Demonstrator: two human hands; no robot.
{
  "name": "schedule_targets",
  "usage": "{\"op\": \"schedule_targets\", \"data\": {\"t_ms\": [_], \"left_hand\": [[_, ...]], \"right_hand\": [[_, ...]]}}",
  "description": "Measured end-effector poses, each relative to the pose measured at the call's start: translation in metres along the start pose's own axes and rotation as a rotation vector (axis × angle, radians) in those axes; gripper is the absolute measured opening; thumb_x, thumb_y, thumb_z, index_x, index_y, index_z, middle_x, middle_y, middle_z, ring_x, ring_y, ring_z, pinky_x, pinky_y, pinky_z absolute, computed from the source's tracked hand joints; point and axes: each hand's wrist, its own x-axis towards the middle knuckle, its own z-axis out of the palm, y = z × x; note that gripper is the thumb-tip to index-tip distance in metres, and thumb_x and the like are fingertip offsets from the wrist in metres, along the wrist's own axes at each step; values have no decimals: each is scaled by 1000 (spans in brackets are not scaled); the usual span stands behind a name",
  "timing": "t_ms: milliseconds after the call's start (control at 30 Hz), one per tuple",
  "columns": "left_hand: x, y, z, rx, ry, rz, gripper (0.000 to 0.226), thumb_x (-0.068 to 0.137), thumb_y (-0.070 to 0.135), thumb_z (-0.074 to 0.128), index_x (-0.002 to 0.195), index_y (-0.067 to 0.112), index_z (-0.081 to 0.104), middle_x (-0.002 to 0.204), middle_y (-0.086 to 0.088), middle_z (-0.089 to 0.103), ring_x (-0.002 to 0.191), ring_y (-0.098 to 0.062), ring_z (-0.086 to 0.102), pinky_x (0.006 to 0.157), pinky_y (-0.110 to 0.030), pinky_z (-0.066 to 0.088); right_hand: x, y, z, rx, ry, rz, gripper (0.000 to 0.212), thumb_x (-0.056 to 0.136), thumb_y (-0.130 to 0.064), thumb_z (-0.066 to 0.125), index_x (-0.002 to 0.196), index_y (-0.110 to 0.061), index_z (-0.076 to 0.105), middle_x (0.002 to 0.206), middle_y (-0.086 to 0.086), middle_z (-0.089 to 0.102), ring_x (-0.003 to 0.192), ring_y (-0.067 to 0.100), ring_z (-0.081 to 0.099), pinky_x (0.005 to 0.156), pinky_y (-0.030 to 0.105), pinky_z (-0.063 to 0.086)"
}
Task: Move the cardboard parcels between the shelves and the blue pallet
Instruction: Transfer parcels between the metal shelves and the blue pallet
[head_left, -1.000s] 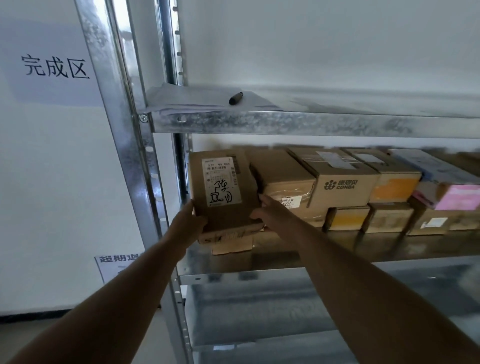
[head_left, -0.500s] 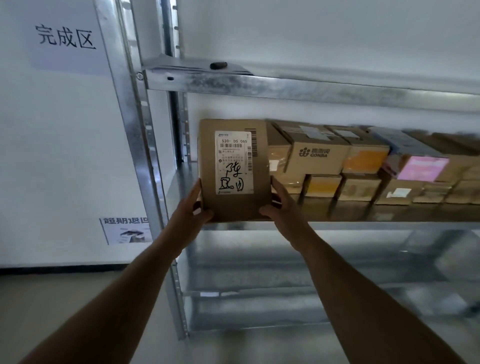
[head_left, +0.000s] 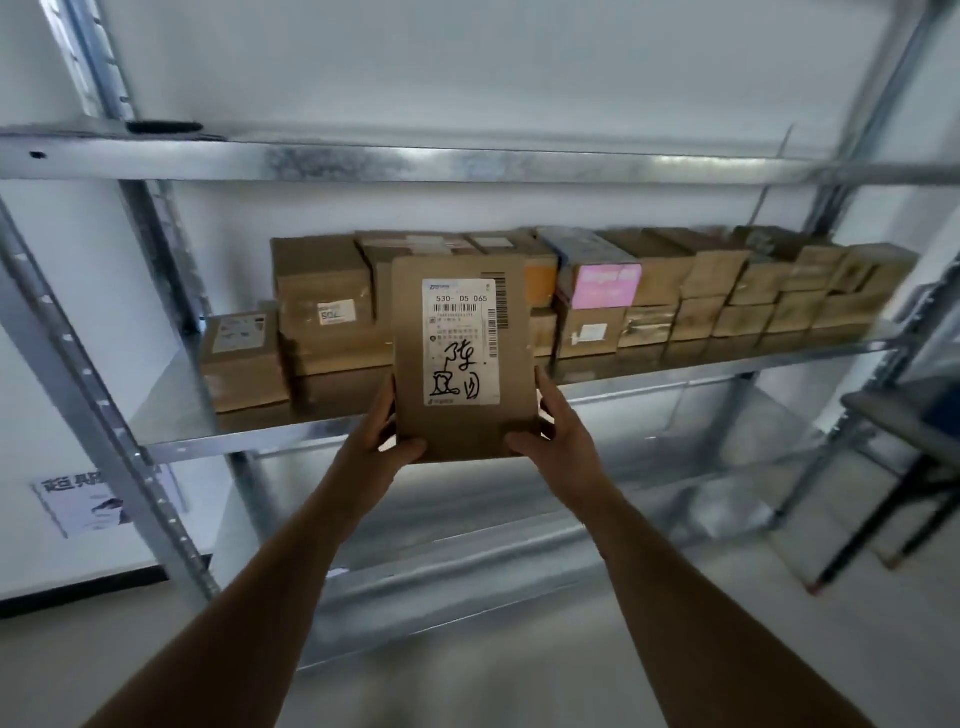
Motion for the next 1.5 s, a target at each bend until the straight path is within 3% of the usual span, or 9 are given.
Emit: {"op": "schedule_targets", "data": {"t_ms": [200,300,433,700,933,1100,1233,1400,1500], "left_hand": [[32,11,105,18,-115,-42,81,89,1,54,135,58,18,131,28,45,120,3,47,92,-26,46],[50,17,158,47,-199,-33,78,89,8,56,129,65,22,128,31,49,117,7,48,91,-26,45],[80,20,226,34,-320,-51,77,81,21,61,141,53,23,135,20,49,123,-4,48,102,-38,42],[164,21,372,-3,-551,-49,72,74,35,62,117,79,24,125,38,46,128,-5,43,110,-48,31],[275,33,502,-30,-687,7,69,81,38,61,128,69,20,126,32,46,121,-1,43,102,-36,33],[334,30,593,-56,-727,-12,67,79,41,63,138,36,32,131,14,53,116,-7,51,92,-29,40],[359,35,664,-105,-811,2,54,71,44,59,122,40,41,116,19,59,107,-3,53,81,-21,39],[395,33,757,-80,-887,30,39,88,32,60,123,41,44,105,30,58,96,11,53,74,-13,37],[421,34,819,-47,-927,60,41,91,36,56,130,37,42,114,22,58,101,1,53,83,-20,38]], "right_hand": [[-35,24,-101,52,134,50,80,83,5,60,144,-37,30,131,-4,55,121,12,52,90,33,54],[-51,36,-149,44,215,62,82,83,9,57,146,-36,29,135,-3,53,125,12,49,96,46,50],[-66,54,-212,37,330,104,81,83,13,53,148,-29,27,136,0,51,130,19,45,98,52,47],[-64,87,-343,-49,529,188,78,85,2,55,146,-36,26,139,-2,47,132,18,41,106,54,38],[-13,120,-468,-95,692,282,81,90,-4,56,146,-46,17,147,-3,37,134,21,38,105,45,41],[6,147,-547,-102,862,322,77,89,-10,60,138,-51,18,138,-5,45,129,21,43,101,39,41],[6,168,-602,-74,985,400,70,88,-10,61,143,-34,25,126,-9,50,125,22,47,103,54,42],[7,198,-684,-149,1067,424,64,88,-19,63,142,-31,30,129,-5,54,119,17,52,102,44,44],[11,220,-741,-111,1090,408,63,88,-21,63,142,-29,32,125,-7,56,113,12,55,97,36,48]]}}
